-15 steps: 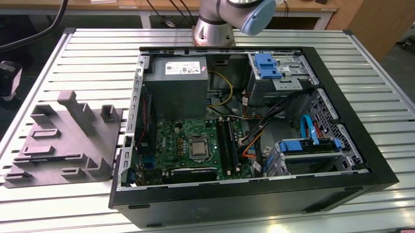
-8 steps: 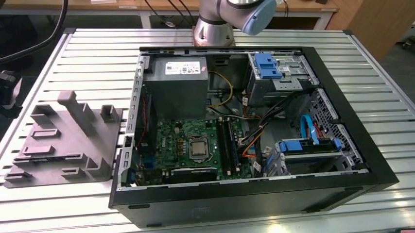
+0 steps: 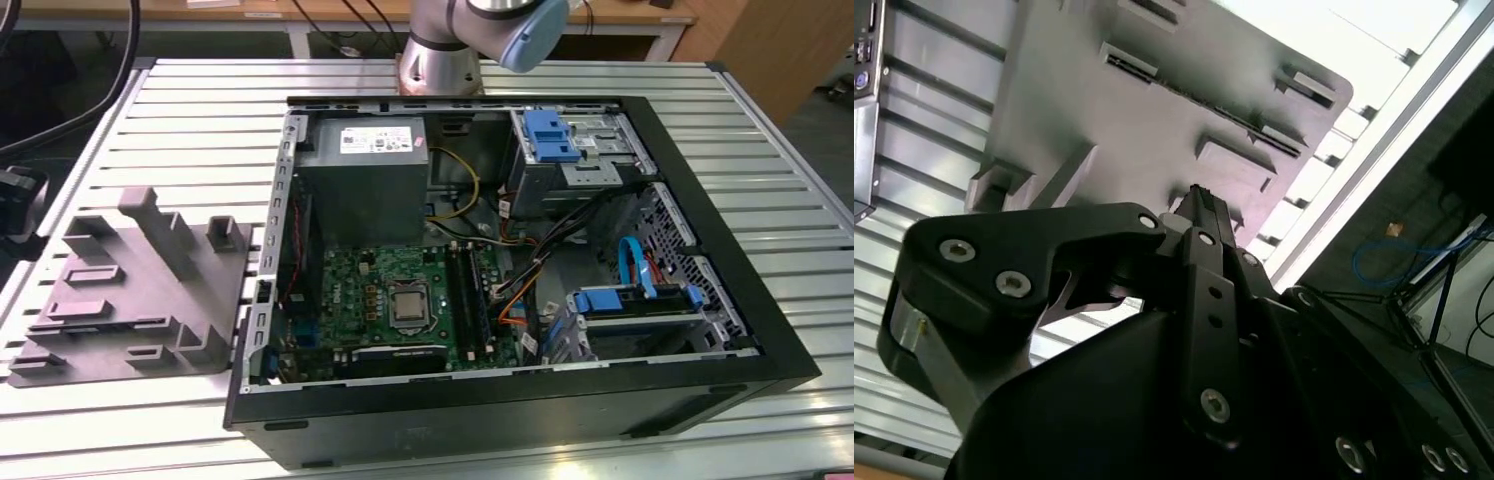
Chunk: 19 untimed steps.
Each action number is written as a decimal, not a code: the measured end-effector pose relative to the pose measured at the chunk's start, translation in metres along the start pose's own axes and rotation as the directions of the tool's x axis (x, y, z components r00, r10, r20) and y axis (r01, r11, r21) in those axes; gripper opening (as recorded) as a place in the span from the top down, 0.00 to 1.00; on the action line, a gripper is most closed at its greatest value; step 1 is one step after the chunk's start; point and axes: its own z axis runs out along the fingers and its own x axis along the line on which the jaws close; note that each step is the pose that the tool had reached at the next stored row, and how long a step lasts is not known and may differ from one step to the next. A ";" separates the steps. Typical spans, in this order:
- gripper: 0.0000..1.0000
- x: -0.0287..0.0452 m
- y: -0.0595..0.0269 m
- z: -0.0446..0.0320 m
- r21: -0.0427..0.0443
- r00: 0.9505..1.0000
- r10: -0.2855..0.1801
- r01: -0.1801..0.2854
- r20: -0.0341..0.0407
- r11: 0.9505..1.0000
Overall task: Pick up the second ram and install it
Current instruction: 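Reach for the second ram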
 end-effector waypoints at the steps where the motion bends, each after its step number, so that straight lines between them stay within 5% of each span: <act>1: 0.90 0.0001 -0.0010 0.0014 0.000 1.000 0.000 0.000 0.000 1.000; 19: 0.90 0.0021 -0.0124 0.0280 0.000 1.000 0.000 0.000 0.000 1.000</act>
